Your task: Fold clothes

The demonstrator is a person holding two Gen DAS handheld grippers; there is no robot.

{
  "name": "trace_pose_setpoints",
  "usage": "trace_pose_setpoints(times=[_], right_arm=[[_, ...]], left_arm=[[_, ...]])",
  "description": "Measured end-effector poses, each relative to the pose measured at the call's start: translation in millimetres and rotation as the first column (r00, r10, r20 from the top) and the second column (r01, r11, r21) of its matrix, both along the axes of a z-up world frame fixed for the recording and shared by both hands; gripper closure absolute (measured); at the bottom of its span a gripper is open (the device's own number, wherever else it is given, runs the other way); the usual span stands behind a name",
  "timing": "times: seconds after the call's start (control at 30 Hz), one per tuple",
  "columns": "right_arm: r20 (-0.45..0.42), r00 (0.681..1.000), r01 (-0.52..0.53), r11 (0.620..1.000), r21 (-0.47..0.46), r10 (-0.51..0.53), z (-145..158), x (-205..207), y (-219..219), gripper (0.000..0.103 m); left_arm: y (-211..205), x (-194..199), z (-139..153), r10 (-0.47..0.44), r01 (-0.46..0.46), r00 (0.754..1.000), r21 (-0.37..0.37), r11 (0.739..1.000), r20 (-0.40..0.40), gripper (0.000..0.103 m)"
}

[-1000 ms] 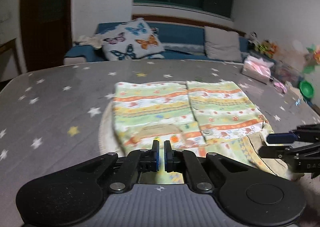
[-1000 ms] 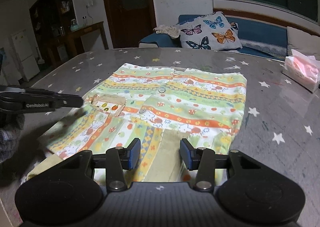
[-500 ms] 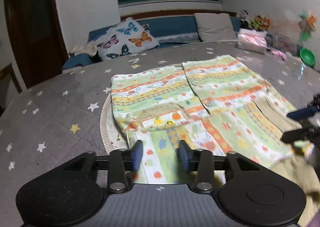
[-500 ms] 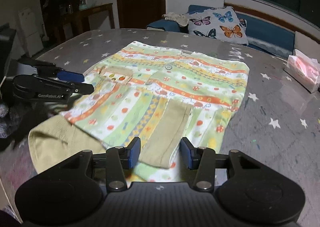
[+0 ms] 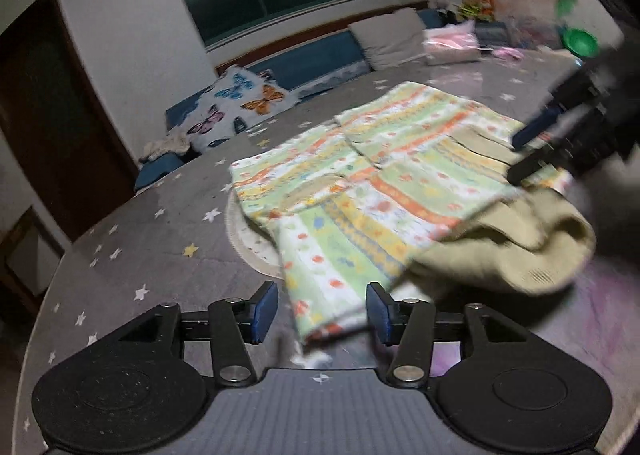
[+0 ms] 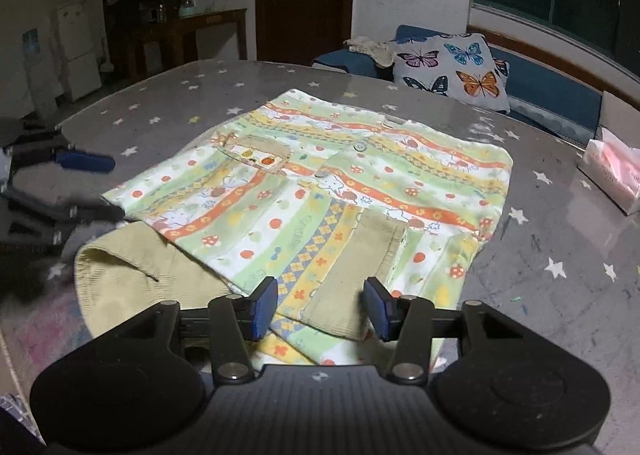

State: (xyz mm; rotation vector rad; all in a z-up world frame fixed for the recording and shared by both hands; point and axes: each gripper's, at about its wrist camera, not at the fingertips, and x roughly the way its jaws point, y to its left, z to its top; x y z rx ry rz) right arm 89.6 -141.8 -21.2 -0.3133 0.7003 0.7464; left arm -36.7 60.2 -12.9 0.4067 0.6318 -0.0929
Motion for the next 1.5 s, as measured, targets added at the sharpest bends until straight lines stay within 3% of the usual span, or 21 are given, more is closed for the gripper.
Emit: trace_pose_setpoints(times=[0.2,0.43,0.63,0.8,0.97,1.13,1.23,1.37,1.5], right_arm=[[0.025,0.999,-0.033,0.998,-0.047,0.034,7,-15,-7,0.051],[0.048,0.995,-0.085,0.992,-0.093,0.090,11,-32,-13,0.044],[0.049,0.988,-0.136,0.981,-0.136,0.144,8,-43,-12,0.033],[0.094,0.980,-0.161,0.978,-0.133,0.174,6,-43,-2,0.032],[0.083,0.979,-0.176,0.979,-0.101,0.184,1,-31,10,0.044],[0.020,0.989,-0.146,0.988,-0.039,0.147,-1,-12,13,0.081],[-0.014,0.992,-0.126,0.992,0.022,0.126,6,-3,8,0.087],[-0.026,0.995,-0.095,0.992,0.080,0.097,17,7,3,0.090],[-0.021,0.997,-0.074,0.992,0.102,0.076,22,10,3,0.092]], left_arm=[[-38,-15,-10,-0.173,0.165,0.983,0.113,0.980,0.060,0.043],[-55,-5,-9,-0.251,0.243,0.962,0.082,0.967,0.111,0.044],[-52,11,0,-0.225,0.228,0.968,-0.022,0.973,0.108,0.085],[-43,35,17,-0.166,0.179,0.980,-0.123,0.976,0.110,0.093],[-41,58,21,-0.148,0.164,0.984,-0.172,0.971,0.100,0.094],[-35,62,18,-0.137,0.148,0.988,-0.190,0.970,0.072,0.090],[-24,49,20,-0.133,0.145,0.988,-0.178,0.973,0.076,0.086],[-10,27,18,-0.132,0.141,0.988,-0.128,0.982,0.078,0.059],[-2,15,9,-0.126,0.130,0.990,-0.053,0.990,0.063,0.053]])
